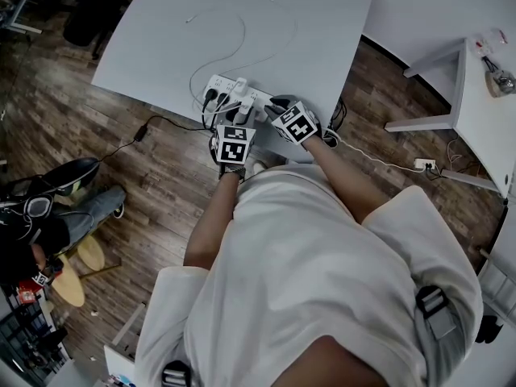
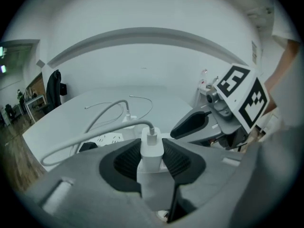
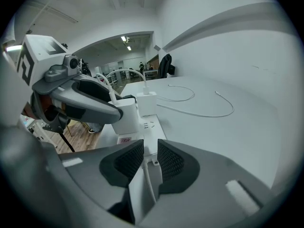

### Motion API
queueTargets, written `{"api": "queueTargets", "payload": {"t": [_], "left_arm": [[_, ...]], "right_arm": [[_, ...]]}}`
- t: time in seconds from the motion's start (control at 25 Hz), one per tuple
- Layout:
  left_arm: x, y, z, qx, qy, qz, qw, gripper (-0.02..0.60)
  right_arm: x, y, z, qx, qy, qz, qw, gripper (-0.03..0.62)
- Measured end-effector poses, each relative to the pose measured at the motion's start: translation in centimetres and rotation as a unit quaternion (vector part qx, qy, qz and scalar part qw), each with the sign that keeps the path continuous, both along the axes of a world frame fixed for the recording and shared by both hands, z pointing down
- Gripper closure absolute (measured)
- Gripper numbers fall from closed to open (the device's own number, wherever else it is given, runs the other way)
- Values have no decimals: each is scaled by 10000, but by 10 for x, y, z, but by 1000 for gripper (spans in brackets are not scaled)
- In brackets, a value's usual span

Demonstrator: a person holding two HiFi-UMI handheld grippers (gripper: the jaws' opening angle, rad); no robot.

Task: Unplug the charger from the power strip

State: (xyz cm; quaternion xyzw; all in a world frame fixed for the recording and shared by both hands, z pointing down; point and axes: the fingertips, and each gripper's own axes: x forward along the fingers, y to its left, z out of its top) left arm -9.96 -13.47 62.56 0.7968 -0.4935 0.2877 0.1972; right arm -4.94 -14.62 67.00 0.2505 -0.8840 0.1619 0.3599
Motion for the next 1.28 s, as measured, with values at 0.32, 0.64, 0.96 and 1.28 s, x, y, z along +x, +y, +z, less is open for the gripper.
{"api": "queueTargets", "payload": {"t": [0.32, 0.64, 0.96, 1.28], "left_arm": [[-2, 1, -2, -24, 519, -379, 9979, 442], [5, 1, 0, 130, -243, 222, 9994, 442], [-4, -2, -4, -14, 597, -301, 9978, 442], [-3, -1, -2, 69, 227, -108, 9997, 442]], "right_arm": [[2, 2, -1, 33, 15, 43, 10000, 502], [2, 1, 0, 21, 6, 61, 10000, 502], [1, 1, -1, 4, -24, 27, 10000, 502], [0, 2, -1, 59, -33, -46, 10000, 502]]}}
